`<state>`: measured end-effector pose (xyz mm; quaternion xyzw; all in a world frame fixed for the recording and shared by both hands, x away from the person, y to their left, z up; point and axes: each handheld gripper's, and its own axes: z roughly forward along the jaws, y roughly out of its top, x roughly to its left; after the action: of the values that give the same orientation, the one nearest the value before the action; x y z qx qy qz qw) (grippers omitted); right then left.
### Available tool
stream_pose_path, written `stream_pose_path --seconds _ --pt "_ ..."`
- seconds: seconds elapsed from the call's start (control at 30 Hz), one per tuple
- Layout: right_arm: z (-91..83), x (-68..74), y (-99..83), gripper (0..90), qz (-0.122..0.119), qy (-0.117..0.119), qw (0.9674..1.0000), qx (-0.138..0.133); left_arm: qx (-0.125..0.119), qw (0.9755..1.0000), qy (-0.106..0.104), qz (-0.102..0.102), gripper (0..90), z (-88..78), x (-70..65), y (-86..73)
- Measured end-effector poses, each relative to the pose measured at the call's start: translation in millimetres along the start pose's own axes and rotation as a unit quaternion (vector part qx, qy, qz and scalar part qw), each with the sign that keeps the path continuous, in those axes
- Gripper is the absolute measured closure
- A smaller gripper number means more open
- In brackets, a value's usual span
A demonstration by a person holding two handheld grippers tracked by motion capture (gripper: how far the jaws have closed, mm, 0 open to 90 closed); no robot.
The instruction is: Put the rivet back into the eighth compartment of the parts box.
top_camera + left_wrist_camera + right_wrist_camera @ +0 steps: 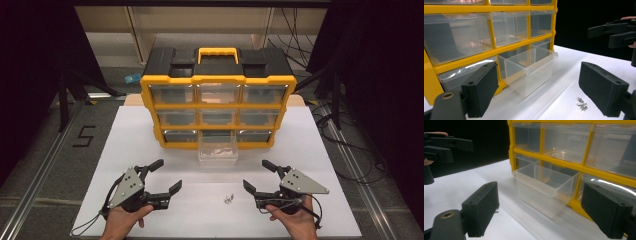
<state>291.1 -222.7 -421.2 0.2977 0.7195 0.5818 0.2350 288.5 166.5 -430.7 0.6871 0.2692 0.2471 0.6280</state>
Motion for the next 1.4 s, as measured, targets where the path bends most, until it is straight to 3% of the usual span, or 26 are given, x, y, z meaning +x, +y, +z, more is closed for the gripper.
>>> stream_pose_path --seconds 0.43,0.47,0.53,0.57,0.6,0.63,0.7,0.8,0.83,0.87,0.9,0.97,1.07,1.1,1.13,1.2,1.27,1.33,1.37,1.4 --pt "1.6 -2.1 0.1 15.8 -0.002 -0.003 0.9999 0.011 0.005 1.0000 0.003 0.001 16.1 -0.7 -0.5 0.5" --pt "4.2 -1.7 -0.1 15.9 -0.001 0.009 0.9998 0.018 0.000 1.0000 0.000 0.002 16.1 0.3 -0.1 0.3" --pt "4.0 -2.0 0.9 15.9 -0.012 0.002 0.9994 0.032 0.006 1.0000 0.003 0.002 16.1 -0.3 -0.6 0.4" --pt "7.4 -2.7 2.4 18.1 -0.035 0.001 0.9983 0.046 0.006 1.0000 0.003 0.002 16.1 -0.1 -0.7 0.2" --pt "7.4 -2.7 2.4 18.1 -0.035 0.001 0.9983 0.046 0.006 1.0000 0.003 0.002 16.1 -0.1 -0.7 0.2" --pt "9.9 -2.5 4.2 21.4 -0.055 0.003 0.9964 0.064 0.006 1.0000 0.003 0.003 16.0 0.1 -0.7 0.2" --pt "13.6 -2.6 6.3 22.0 -0.060 0.013 0.9931 0.099 0.008 1.0000 0.002 0.002 16.1 0.1 -1.0 0.0" --pt "21.5 -3.4 7.2 25.5 -0.075 0.028 0.9850 0.153 0.006 1.0000 0.003 0.001 16.0 0.2 -0.8 0.1" --pt "21.5 -3.4 7.2 25.5 -0.075 0.028 0.9850 0.153 0.007 1.0000 0.003 0.002 16.0 0.2 -0.8 0.0" --pt "27.2 -2.8 6.7 26.9 -0.080 0.040 0.9787 0.185 0.008 1.0000 0.003 0.002 16.1 0.1 -0.7 -0.1" --pt "27.2 -2.8 6.7 26.9 -0.080 0.040 0.9787 0.185 0.008 1.0000 0.003 0.002 16.1 0.0 -0.8 -0.2" --pt "33.7 0.4 6.6 30.5 -0.099 0.059 0.9668 0.228 0.007 1.0000 0.003 0.001 16.0 0.2 -0.5 0.0" --pt "40.2 1.6 5.1 34.4 -0.114 0.072 0.9567 0.258 0.008 1.0000 0.003 0.002 16.1 0.5 -0.7 -0.2" --pt "40.2 1.6 5.1 34.4 -0.114 0.072 0.9567 0.258 0.008 1.0000 0.002 0.002 16.1 0.4 -0.8 -0.2" --pt "45.6 1.0 4.0 35.5 -0.115 0.079 0.9508 0.277 0.008 1.0000 0.002 0.001 16.1 0.4 -1.0 0.0" --pt "47.8 1.6 2.9 36.3 -0.113 0.074 0.9517 0.276 0.008 1.0000 0.002 0.003 16.0 0.4 -0.8 -0.1" --pt "53.2 0.5 2.6 37.7 -0.111 0.075 0.9481 0.289 0.008 1.0000 0.003 0.001 16.1 0.2 -0.6 -0.2" --pt "60.1 -0.5 3.4 39.7 -0.107 0.078 0.9412 0.311 0.007 1.0000 0.003 0.001 16.1 0.3 -0.2 -0.1" --pt "60.1 -0.5 3.4 39.7 -0.107 0.078 0.9412 0.311 0.007 1.0000 0.003 0.002 16.1 0.3 -0.1 -0.2" --pt "64.3 -0.2 3.3 40.5 -0.099 0.081 0.9371 0.325 0.008 1.0000 0.003 0.002 16.1 0.2 -0.3 -0.3"
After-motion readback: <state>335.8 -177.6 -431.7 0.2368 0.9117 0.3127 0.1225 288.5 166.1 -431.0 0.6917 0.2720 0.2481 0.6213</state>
